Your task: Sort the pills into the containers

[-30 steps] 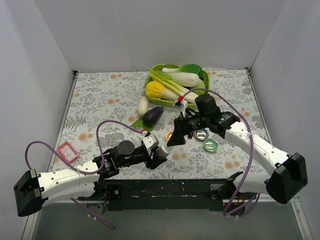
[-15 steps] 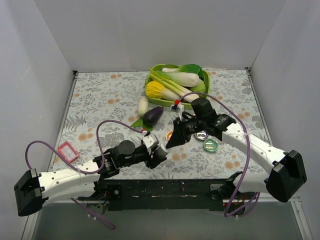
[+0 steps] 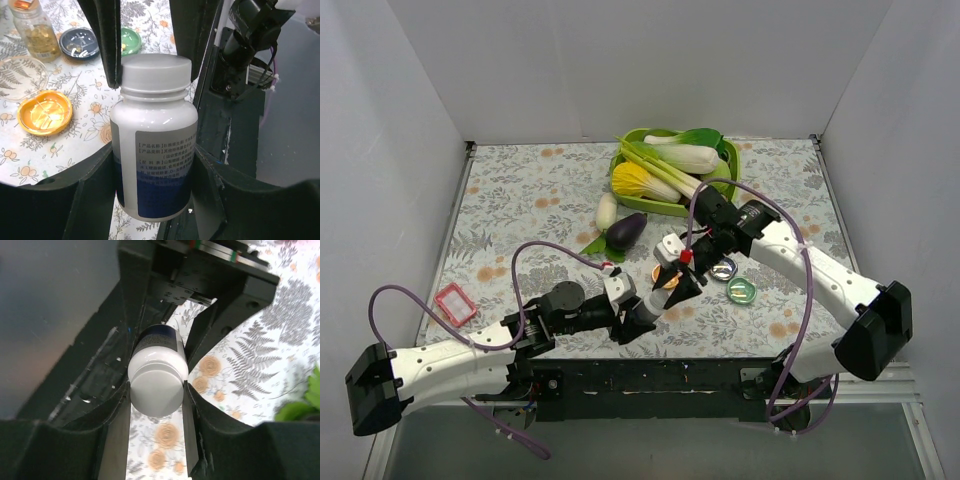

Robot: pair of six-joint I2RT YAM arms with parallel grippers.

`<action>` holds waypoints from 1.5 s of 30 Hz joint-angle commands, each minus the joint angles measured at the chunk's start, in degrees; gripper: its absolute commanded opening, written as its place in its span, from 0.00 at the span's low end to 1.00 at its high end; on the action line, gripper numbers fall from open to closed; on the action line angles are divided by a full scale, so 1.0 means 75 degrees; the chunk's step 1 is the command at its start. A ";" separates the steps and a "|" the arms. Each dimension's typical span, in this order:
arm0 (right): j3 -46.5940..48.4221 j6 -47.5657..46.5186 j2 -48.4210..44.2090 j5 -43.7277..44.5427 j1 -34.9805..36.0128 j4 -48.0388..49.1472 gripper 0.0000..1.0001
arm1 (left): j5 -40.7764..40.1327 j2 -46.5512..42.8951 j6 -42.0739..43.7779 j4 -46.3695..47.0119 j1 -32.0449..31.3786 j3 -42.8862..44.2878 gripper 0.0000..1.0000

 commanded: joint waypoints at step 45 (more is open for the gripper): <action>-0.2058 0.7567 -0.1233 0.0855 -0.0255 0.4300 0.73 | -0.0260 0.0151 0.0126 0.0137 0.0087 0.0367 0.00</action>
